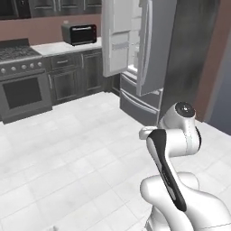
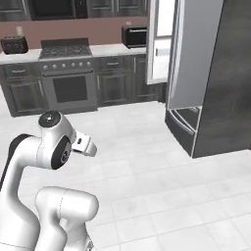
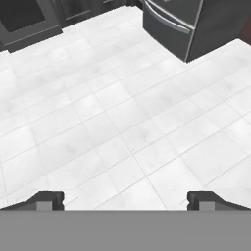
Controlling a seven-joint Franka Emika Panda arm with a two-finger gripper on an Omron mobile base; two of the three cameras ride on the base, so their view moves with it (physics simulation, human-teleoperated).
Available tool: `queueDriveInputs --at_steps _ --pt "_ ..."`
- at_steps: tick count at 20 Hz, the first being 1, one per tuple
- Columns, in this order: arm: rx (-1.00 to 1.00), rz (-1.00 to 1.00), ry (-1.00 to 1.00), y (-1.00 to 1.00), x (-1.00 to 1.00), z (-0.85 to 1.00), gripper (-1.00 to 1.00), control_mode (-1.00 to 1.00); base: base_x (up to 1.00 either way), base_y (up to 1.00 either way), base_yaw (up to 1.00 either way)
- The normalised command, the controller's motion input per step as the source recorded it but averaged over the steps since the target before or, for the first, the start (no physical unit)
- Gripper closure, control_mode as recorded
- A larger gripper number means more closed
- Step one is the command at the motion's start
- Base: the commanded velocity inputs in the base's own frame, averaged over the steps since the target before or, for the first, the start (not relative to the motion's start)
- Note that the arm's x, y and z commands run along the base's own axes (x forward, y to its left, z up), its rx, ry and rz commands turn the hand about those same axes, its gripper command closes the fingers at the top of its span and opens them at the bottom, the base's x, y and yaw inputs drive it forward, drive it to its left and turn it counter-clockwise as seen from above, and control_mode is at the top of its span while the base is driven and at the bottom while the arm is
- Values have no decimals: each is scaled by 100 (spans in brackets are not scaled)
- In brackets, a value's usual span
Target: Pick up the banana and pear from the fridge and place one fruit on each plate on the dining counter.
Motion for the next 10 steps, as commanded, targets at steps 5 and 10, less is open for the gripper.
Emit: queueDriveInputs --at_steps 5,10 --pt "0 0 0 0 0 0 -100 100 100 12 -20" --pt "0 0 0 0 0 0 -100 100 100 9 -36"
